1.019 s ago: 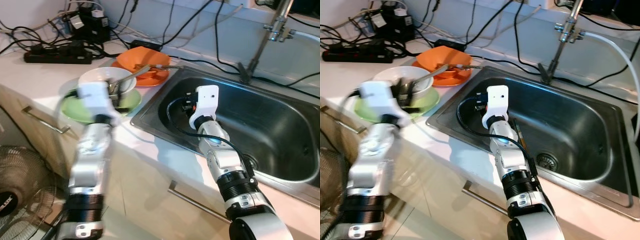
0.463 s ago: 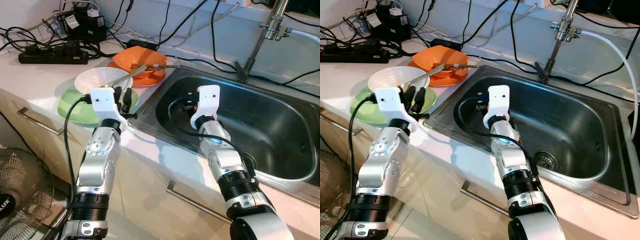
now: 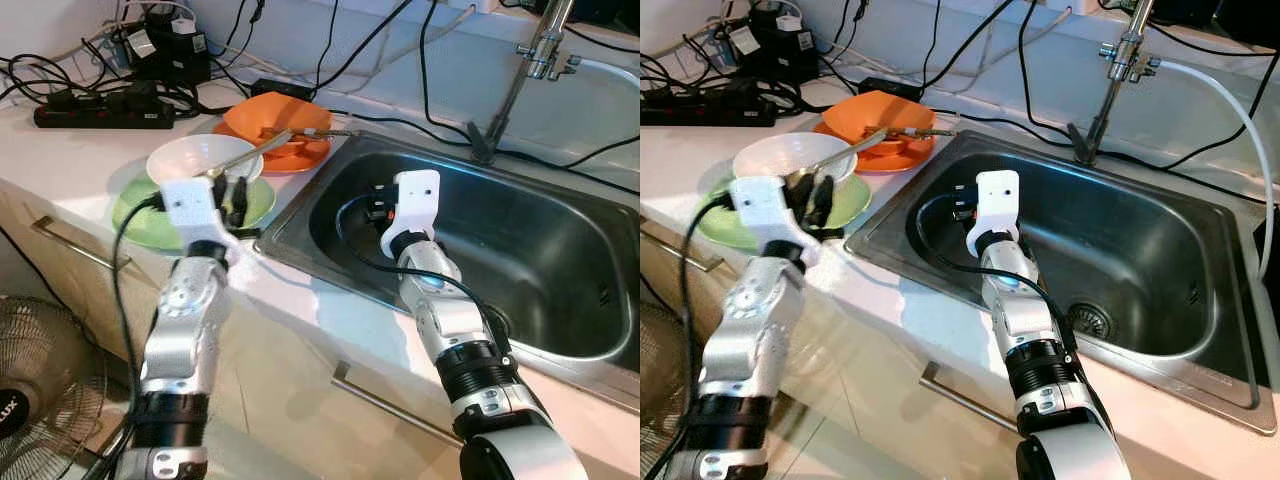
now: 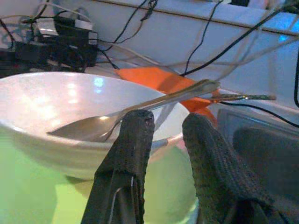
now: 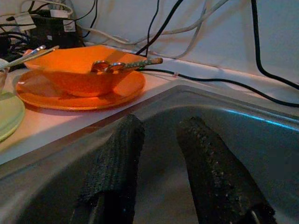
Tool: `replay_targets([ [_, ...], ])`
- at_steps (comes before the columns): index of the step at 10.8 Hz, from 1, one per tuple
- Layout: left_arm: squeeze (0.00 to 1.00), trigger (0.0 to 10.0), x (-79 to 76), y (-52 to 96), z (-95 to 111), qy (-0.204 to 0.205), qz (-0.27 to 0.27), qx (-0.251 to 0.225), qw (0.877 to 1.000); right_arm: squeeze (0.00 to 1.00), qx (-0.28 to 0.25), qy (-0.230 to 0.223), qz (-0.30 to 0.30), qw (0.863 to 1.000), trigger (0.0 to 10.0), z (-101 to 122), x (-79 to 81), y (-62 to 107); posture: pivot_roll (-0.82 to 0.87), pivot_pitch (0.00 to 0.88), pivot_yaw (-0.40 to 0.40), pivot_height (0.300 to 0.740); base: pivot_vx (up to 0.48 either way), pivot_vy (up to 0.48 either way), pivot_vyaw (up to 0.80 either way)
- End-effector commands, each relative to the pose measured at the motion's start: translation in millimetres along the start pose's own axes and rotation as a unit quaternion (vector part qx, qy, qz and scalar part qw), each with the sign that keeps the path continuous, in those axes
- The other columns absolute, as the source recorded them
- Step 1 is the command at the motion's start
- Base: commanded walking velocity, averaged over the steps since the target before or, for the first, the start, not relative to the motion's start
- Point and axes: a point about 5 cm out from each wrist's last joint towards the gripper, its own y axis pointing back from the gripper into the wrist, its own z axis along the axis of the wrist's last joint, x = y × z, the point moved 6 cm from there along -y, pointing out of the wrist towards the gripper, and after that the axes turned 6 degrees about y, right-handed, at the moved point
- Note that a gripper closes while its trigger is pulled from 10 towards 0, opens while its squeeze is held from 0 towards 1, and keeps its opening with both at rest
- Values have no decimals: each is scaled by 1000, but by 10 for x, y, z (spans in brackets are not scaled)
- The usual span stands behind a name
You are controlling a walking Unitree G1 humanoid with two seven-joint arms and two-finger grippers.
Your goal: Kitchen organization
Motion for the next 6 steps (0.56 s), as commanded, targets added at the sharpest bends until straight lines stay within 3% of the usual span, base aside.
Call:
replay_targets([
  [1, 0, 10000, 52, 17, -15, 4, 12, 6, 1000, 0, -7, -3, -3, 1000, 10000, 41, -29, -25, 246, 10, -68, 740, 0, 0, 0],
  [3, 0, 10000, 27, 33, -27, 7, 7, 9, 1000, 0, -6, -2, -3, 1000, 10000, 34, -29, -23, 245, 9, -70, 740, 0, 0, 0],
  [5, 0, 10000, -145, 9, 6, 13, -22, 5, 1000, 0, -6, -2, -3, 1000, 10000, 37, -31, -20, 237, 6, -66, 740, 0, 0, 0],
  [6, 0, 10000, -116, 10, 21, 13, -17, 2, 1000, 0, -7, -1, -3, 1000, 10000, 38, -33, -18, 237, 6, -66, 740, 0, 0, 0],
])
